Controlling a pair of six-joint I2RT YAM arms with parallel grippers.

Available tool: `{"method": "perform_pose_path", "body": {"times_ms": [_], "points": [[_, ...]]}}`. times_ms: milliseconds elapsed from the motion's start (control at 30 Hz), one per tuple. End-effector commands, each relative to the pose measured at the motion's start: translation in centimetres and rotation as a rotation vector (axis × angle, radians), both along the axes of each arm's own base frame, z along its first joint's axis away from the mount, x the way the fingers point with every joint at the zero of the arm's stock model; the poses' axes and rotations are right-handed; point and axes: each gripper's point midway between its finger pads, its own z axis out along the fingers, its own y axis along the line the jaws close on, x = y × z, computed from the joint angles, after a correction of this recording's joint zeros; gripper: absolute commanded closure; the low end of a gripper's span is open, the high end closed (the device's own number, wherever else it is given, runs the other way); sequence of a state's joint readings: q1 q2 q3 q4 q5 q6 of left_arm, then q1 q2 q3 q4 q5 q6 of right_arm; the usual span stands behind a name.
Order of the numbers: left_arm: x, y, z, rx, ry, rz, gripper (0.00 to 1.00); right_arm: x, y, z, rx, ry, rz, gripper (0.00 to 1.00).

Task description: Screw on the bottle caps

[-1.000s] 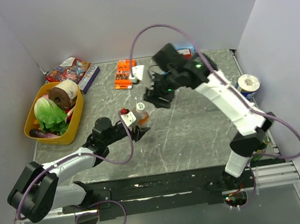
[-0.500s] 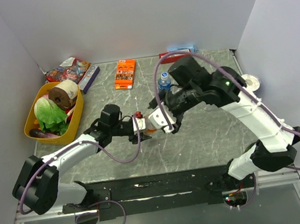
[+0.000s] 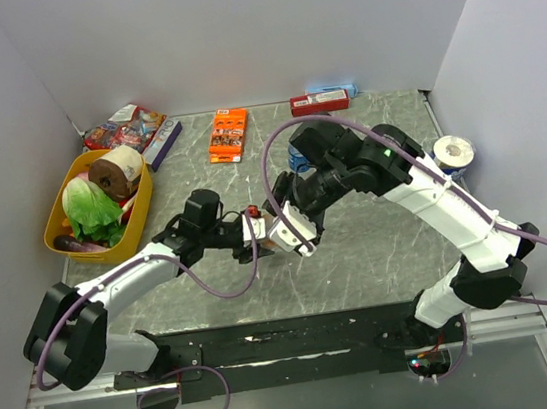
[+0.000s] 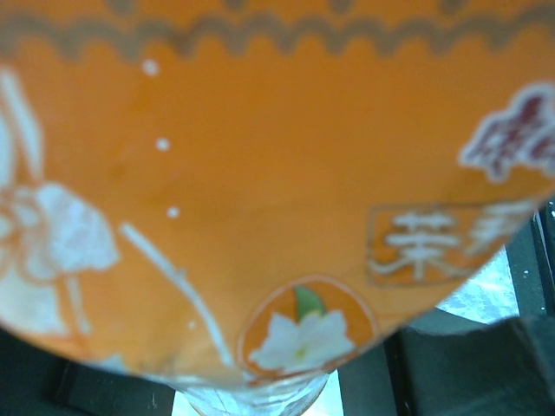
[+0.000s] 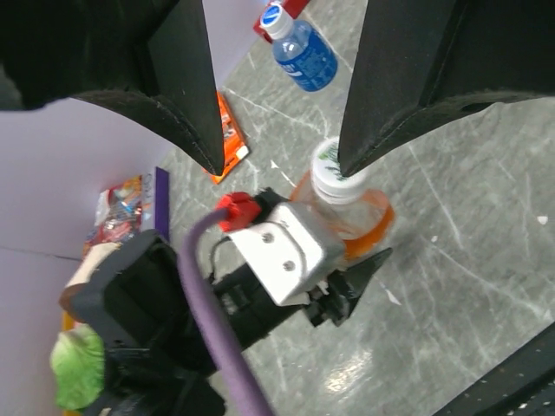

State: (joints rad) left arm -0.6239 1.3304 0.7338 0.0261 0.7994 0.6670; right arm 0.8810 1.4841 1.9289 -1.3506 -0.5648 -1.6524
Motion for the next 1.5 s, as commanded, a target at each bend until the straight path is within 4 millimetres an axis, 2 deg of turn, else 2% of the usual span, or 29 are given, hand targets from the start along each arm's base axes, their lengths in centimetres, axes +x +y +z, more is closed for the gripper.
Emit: {"method": "perform_pose_path", "body": {"times_ms": [0, 267, 533, 1100, 1467], "points": [[1.0, -0.3, 2.3, -0.070, -0.043, 0.006, 0.99, -3.6, -4.2, -2.5, -0.165, 0.125, 0.004, 0.39], [1.7, -0.3, 2.9, -0.076, -0.075, 0.011, 0.99, -3.7, -4.6, -3.6, -0.201, 0.141, -0.011, 0.40], [2.0, -0.1, 2.9, -0.059, -0.134, -0.006, 0.99, -2.5, -4.8, -4.7, -0.260, 0.141, -0.064, 0.48], [2.2, -0.3, 3.5, -0.074, -0.141, -0.001, 0.99, -2.4, -5.0, -5.7, -0.292, 0.132, -0.043, 0.47], [2.6, -0.5, 3.9, -0.077, -0.165, -0.007, 0.99, -2.0, -4.6, -5.8, -0.300, 0.139, -0.055, 0.55]]}}
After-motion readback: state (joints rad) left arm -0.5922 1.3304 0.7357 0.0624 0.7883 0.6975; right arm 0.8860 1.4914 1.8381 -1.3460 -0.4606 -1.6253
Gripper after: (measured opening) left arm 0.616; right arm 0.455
